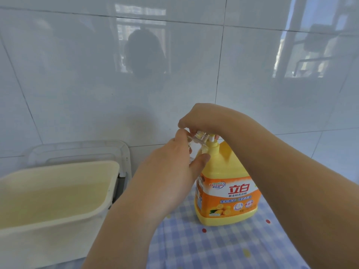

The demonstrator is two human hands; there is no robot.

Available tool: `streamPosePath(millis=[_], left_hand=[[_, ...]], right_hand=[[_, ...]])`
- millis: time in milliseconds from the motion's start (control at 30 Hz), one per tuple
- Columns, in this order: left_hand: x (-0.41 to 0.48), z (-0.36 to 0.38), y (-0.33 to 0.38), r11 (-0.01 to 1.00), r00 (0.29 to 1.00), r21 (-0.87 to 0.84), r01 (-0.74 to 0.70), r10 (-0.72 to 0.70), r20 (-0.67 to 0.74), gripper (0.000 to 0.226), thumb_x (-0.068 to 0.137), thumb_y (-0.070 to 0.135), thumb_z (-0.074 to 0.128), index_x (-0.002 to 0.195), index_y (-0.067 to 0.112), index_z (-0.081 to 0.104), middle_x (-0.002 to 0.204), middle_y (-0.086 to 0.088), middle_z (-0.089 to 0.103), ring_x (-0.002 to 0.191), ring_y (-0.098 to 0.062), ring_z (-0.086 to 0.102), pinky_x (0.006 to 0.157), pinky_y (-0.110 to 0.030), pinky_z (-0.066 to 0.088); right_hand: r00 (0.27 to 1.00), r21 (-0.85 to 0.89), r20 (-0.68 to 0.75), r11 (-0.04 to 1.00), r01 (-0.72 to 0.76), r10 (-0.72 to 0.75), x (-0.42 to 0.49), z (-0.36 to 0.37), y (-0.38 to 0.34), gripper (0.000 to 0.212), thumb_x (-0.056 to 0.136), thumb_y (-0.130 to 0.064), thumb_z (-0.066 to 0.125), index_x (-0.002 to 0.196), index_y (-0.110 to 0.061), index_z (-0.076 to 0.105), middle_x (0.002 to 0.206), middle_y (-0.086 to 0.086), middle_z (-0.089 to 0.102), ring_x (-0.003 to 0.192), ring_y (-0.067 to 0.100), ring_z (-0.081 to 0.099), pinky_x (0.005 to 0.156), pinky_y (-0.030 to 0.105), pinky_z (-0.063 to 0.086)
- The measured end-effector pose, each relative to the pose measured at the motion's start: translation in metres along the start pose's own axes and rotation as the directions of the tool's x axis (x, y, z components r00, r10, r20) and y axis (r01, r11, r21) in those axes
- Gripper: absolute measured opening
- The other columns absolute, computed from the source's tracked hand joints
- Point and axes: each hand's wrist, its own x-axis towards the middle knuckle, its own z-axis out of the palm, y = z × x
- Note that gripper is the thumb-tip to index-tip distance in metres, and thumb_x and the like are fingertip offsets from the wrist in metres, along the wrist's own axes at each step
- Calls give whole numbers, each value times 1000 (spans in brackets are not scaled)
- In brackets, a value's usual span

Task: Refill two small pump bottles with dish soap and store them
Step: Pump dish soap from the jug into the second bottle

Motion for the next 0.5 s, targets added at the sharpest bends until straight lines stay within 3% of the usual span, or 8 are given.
streamPosePath(millis=[200,333,500], left_hand=[[-1,2,-2,997,998,75,-15,11,54,28,96,54,39,109,30,33,90,16,52,78,-6,50,53,-15,31],[0,4,-2,996,999,84,-10,5,50,36,95,55,38,120,30,34,113,13,56,81,-9,62,59,-22,39],[0,4,-3,995,999,98,-11,7,49,35,95,56,38,120,30,33,118,13,56,77,-11,63,59,-23,41]], right_hand=[[998,17,-58,1000,7,-6,12,18,10,17,85,-23,51,71,-15,55,70,-1,50,56,15,41,55,25,33],[997,38,-74,999,7,-4,14,17,12,19,85,-24,51,69,-15,55,66,-2,49,56,15,42,55,25,34],[997,51,-74,999,8,-5,15,18,13,22,86,-24,51,66,-15,53,62,-3,50,54,14,41,53,25,34]])
